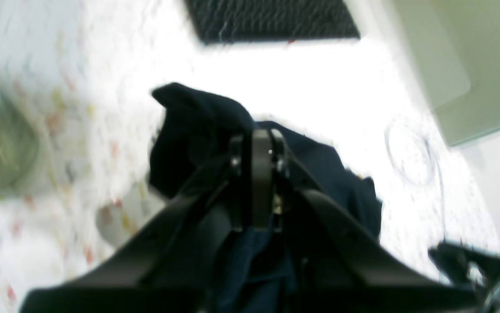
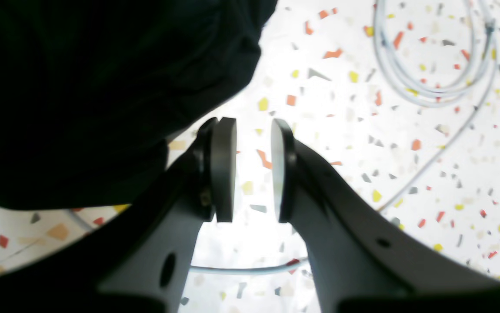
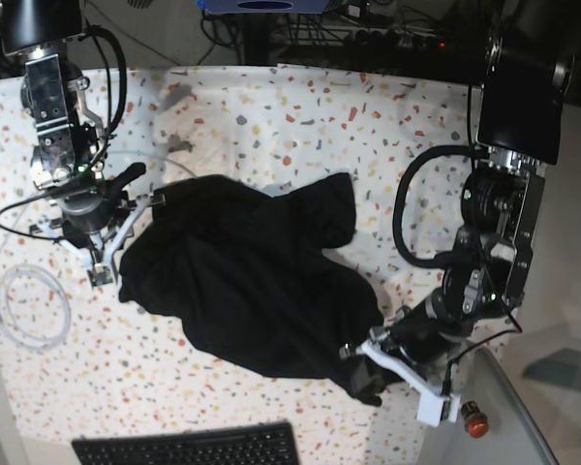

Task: Layout the t-shirt on the table in an organized manner, then fold the t-shirt properly
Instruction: 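Grasp the shirt with the left gripper and drag it toward the right gripper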

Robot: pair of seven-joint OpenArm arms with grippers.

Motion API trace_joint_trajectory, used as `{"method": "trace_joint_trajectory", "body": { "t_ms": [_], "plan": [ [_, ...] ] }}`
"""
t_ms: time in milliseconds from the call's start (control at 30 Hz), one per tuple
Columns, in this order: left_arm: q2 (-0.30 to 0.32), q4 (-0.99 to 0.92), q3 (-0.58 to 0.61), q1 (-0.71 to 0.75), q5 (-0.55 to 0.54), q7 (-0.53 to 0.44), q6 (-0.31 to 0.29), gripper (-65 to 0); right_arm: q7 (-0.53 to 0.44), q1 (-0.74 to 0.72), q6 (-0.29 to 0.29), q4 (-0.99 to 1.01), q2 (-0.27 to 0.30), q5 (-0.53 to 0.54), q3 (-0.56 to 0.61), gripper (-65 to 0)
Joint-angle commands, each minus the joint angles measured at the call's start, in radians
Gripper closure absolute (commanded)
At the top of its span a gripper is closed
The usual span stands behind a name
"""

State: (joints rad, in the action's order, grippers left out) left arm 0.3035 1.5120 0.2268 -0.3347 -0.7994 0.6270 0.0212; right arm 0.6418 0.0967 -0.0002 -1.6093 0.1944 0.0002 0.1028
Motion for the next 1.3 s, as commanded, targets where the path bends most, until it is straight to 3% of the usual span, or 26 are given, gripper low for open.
{"method": "trace_joint_trajectory", "body": {
  "t_ms": [0, 167, 267, 333, 500, 600, 800, 933, 1067, 1100, 1267],
  "plan": [
    [-0.039, -0.003, 0.012, -0.042, -0.008, -0.022, -0.011, 0.0, -0.02, -0.015, -0.005, -0.016, 0.015, -0.004, -0.005, -13.4],
    [-0.203, -0.109, 0.062, -0.185, -0.007, -0.074, -0.011, 0.0, -0.015, -0.001, -0.005, -0.016, 0.018, -0.006, -0.071, -13.4],
    [-0.269, -0.222, 0.107, -0.297, 0.015, -0.077, -0.011, 0.0, -0.015, 0.001, -0.005, -0.016, 0.018, -0.006, -0.143, -13.4],
    [-0.315, -0.331, 0.136, -0.37, 0.104, -0.092, -0.011, 0.0, -0.015, 0.013, -0.005, -0.016, 0.018, -0.006, -0.182, -13.4],
    [-0.448, -0.621, 0.162, -0.488, 0.397, -0.324, -0.011, 0.0, -0.015, 0.036, -0.005, -0.018, 0.018, -0.006, -0.202, -13.4],
    [-0.461, -0.736, 0.162, -0.547, 0.423, -0.39, -0.011, 0.0, -0.015, 0.045, -0.005, -0.021, 0.017, -0.006, -0.2, -13.4],
    [-0.458, -0.816, 0.155, -0.594, 0.432, -0.411, -0.011, 0.0, -0.015, 0.045, -0.005, -0.021, 0.014, -0.006, -0.194, -13.4],
    [-0.458, -0.973, 0.161, -0.63, 0.432, -0.413, -0.011, 0.0, -0.015, 0.045, -0.005, -0.024, 0.015, -0.006, -0.137, -13.4],
    [-0.455, -1.002, 0.156, -0.633, 0.432, -0.457, -0.011, 0.0, -0.015, 0.059, -0.005, -0.024, 0.015, -0.006, -0.082, -13.4],
    [-0.455, -1.003, 0.156, -0.631, 0.427, -0.471, -0.011, -6.3, -0.015, 0.062, -0.005, -0.024, 0.015, -0.006, -0.068, -13.4],
    [-0.453, -0.996, 0.155, -0.627, 0.423, -0.476, -0.011, -52.2, -0.015, 0.081, -0.005, -0.026, 0.015, -0.006, -0.039, -13.4]
  ]
}}
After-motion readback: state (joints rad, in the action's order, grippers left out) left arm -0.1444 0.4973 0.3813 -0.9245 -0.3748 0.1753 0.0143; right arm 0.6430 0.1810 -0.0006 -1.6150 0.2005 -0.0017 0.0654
